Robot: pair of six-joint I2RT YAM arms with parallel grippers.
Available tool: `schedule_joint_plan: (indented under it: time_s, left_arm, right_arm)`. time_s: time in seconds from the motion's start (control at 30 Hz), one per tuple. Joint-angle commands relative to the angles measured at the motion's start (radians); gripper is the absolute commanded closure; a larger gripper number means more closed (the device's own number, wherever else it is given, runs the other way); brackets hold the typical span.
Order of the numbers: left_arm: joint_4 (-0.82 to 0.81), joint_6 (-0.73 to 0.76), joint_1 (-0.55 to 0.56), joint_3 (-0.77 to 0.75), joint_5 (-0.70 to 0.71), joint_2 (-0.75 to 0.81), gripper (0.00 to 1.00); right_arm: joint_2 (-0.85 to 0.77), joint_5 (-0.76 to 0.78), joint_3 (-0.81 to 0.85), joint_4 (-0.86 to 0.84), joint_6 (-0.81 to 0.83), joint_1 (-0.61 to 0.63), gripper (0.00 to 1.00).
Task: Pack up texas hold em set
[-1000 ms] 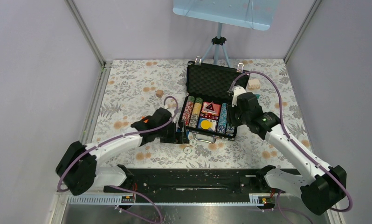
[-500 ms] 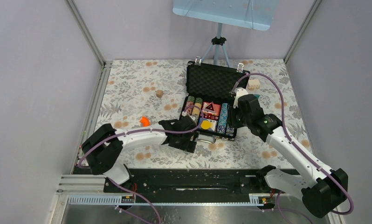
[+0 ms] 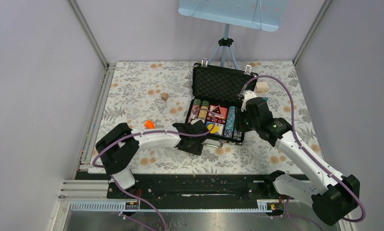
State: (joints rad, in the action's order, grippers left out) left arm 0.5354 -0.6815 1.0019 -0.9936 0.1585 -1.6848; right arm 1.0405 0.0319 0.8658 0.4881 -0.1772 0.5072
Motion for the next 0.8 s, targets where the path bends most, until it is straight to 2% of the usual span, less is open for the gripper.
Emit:
schedule_joint_plan:
  time_s: [0.0, 0.43, 0.77]
  left_arm:
    - [0.031, -0.007, 0.03, -0.026, 0.058, -0.018, 0.4]
    - [0.085, -0.031, 0.112, -0.073, 0.083, -0.104, 0.47]
    - [0.092, -0.046, 0.121, -0.051, 0.092, -0.1, 0.52]
  right_arm:
    - [0.002, -0.02, -0.005, -0.021, -0.01, -0.004, 0.62]
    - [0.015, -0.014, -0.005, -0.021, -0.007, -0.004, 0.62]
    - [0.019, -0.012, -0.005, -0.02, -0.005, -0.004, 0.62]
